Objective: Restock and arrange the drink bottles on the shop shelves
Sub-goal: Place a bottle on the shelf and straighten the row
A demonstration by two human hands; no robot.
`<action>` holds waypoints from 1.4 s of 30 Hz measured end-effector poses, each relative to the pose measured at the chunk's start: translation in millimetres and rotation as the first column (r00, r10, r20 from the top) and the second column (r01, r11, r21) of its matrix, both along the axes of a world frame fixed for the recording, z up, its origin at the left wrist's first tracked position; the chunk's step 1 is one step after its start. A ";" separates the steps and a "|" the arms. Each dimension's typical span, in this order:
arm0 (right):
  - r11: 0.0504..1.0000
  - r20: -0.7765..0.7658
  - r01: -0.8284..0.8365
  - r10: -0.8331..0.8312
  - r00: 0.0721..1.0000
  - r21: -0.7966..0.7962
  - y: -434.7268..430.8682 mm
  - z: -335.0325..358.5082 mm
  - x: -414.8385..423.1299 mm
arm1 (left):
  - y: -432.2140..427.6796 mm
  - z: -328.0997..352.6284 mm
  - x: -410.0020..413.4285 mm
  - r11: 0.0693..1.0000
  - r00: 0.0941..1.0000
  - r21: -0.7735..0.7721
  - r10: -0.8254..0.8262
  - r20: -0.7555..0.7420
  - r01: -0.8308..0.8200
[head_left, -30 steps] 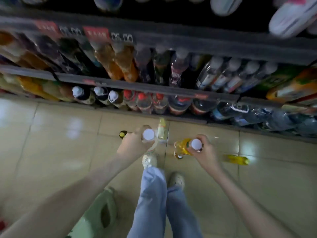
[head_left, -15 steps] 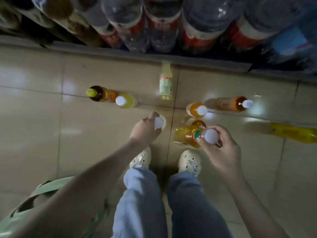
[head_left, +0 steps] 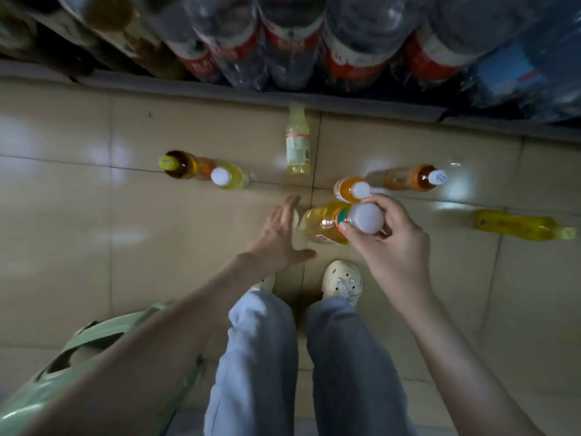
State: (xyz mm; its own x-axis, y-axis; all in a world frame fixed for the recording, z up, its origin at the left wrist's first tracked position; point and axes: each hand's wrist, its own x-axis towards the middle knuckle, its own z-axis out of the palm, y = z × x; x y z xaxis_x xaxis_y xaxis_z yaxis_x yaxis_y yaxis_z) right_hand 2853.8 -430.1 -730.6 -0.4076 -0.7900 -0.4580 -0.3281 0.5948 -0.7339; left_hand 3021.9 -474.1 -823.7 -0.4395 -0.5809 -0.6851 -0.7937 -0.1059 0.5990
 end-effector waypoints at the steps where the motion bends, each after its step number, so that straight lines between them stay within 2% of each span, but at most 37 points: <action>1: 1.000 0.019 -0.011 0.011 1.000 -0.009 -5.5 27.4 0.3 | -1.3 34.5 -3.3 0.999 0.997 -0.002 -0.038 -0.064 0.038; 3: 0.999 0.060 -0.022 0.025 0.998 -0.040 -18.0 88.9 -1.0 | -5.1 106.4 -7.7 0.999 0.994 0.005 -0.032 -0.103 0.033; 6: 0.994 0.130 -0.037 0.051 0.990 -0.104 -37.7 192.2 -2.5 | -21.0 216.2 -5.6 0.989 0.983 -0.012 0.142 -0.119 -0.145; 9: 0.984 0.244 -0.001 0.044 0.969 -0.176 -55.7 294.1 0.0 | -41.5 328.8 1.9 0.988 0.985 -0.070 0.126 -0.115 -0.135; 13: 0.963 0.365 0.043 0.059 0.929 -0.267 -70.3 400.9 7.3 | -47.0 453.6 11.6 0.985 0.972 -0.048 0.155 -0.176 -0.165; 18: 0.931 0.410 -0.123 0.266 0.872 -0.343 -78.2 487.9 18.2 | -34.0 559.1 19.7 0.941 0.868 0.050 0.329 -0.372 -0.335; 22: 0.903 0.397 -0.249 0.385 0.833 -0.351 -88.2 524.1 27.2 | -44.6 606.5 28.9 0.921 0.823 0.029 0.360 -0.439 -0.387; 25: 0.903 0.415 -0.261 0.393 0.820 -0.340 -105.0 539.1 38.3 | -60.4 626.1 39.6 0.917 0.827 -0.030 0.344 -0.445 -0.397; 29: 0.869 0.341 -0.366 0.473 0.812 -0.333 -133.5 551.4 65.5 | -90.0 633.0 68.6 0.894 0.831 -0.102 0.358 -0.427 -0.437; 32: 0.847 0.315 -0.450 0.525 0.791 -0.282 -157.5 562.4 93.5 | -120.4 638.3 99.6 0.905 0.849 -0.119 0.329 -0.413 -0.408; 36: 0.854 0.305 -0.465 0.518 0.799 -0.233 -195.8 580.1 137.3 | -165.9 654.3 145.9 0.930 0.867 -0.136 0.254 -0.429 -0.340; 37: 0.854 0.291 -0.470 0.519 0.804 -0.222 -205.5 584.0 147.9 | -177.3 658.9 157.4 0.934 0.876 -0.162 0.224 -0.427 -0.318; 39: 0.845 0.268 -0.491 0.534 0.802 -0.215 -222.0 591.6 167.8 | -198.5 667.6 178.3 0.917 0.924 -0.314 0.123 -0.363 -0.246; 42: 0.836 0.250 -0.483 0.542 0.803 -0.261 -241.5 597.0 191.9 | -223.8 678.5 200.3 0.818 0.973 -0.555 0.025 -0.228 -0.151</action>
